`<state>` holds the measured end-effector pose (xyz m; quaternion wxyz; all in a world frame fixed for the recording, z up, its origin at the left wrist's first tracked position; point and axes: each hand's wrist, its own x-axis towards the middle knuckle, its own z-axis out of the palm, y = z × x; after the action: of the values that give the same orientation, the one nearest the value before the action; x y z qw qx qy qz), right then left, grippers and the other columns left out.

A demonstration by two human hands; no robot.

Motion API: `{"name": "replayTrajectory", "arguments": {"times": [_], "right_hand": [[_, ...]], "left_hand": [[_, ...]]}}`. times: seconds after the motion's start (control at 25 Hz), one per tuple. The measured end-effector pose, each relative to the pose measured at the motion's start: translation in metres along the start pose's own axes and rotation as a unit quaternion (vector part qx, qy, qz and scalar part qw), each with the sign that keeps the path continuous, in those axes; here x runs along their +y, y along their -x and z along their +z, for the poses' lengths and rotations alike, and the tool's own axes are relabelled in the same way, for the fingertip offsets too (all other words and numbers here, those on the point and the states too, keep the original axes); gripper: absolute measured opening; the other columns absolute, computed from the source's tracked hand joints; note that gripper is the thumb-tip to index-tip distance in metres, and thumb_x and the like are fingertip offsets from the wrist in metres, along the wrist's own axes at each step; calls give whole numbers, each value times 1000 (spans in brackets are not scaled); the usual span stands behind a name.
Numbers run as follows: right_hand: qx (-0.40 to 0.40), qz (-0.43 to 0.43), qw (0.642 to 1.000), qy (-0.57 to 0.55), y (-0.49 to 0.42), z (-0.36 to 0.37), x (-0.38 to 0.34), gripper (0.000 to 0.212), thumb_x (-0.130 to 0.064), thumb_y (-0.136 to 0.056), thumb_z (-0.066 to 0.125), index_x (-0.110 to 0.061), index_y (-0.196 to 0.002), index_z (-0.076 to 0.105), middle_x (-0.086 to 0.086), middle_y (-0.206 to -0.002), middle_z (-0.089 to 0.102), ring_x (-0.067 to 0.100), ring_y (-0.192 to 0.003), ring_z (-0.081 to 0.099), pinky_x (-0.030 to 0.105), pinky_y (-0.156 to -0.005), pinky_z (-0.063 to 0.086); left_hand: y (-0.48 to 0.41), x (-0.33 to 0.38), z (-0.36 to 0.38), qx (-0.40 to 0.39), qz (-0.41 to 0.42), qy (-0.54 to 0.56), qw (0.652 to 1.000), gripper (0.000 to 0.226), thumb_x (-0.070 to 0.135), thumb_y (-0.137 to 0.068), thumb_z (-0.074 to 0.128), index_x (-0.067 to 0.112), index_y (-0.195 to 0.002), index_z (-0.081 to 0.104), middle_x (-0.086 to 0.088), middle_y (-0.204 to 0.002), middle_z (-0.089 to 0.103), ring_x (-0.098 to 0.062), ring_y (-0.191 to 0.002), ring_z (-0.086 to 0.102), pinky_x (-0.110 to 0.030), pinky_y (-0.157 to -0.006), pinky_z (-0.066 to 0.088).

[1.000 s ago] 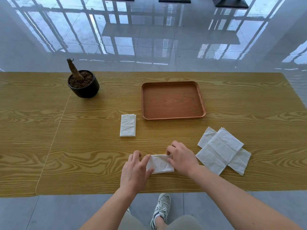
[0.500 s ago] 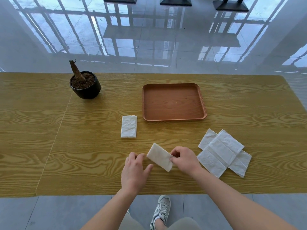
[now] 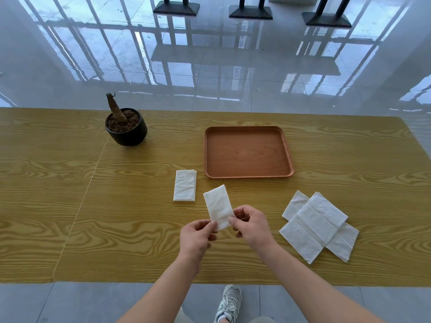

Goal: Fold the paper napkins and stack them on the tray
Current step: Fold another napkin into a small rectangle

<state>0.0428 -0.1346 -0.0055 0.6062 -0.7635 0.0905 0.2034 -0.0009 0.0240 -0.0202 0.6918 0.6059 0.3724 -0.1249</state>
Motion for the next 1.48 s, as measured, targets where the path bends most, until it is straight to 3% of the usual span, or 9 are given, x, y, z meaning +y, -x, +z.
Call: {"name": "replayTrajectory", "arguments": {"times": [0.2,0.44,0.72,1.16,1.48], "right_hand": [[-23,11,999,40,-11,17,0,6,-14,-88,73,-11,-83,71,2,-67,64,14,-59,57,36,-58,54],[-31,5,995,94,-37,43,-8,8,-19,-86,75,-16,-79,72,-5,-60,65,12,-54,56,46,-61,57],[-21,2,993,112,-66,77,-25,8,-22,-83,76,-20,-78,70,-3,-69,69,14,-62,61,48,-70,58],[37,58,991,112,-95,114,-34,11,-28,-83,76,-23,-80,66,-3,-78,71,19,-72,67,47,-73,59],[53,60,987,141,-96,114,-31,9,-31,-84,75,-27,-81,67,-6,-77,70,13,-76,67,46,-72,60]], "left_hand": [[-9,14,-20,42,66,-31,996,5,15,-84,77,10,-83,76,-4,-71,76,-8,-55,64,-14,-48,47],[-24,30,-46,65,93,-75,991,6,17,-84,77,13,-80,76,-4,-70,75,-9,-55,63,-16,-49,48],[-54,51,-65,112,103,-136,979,7,21,-84,77,17,-79,75,1,-71,74,-15,-63,65,-35,-68,57],[-105,81,-80,125,107,-257,952,8,29,-84,74,26,-77,75,14,-75,72,-7,-76,68,-28,-73,54],[-111,70,-83,106,99,-272,951,8,31,-84,75,25,-78,77,16,-76,71,-3,-78,65,-24,-72,50]]}}
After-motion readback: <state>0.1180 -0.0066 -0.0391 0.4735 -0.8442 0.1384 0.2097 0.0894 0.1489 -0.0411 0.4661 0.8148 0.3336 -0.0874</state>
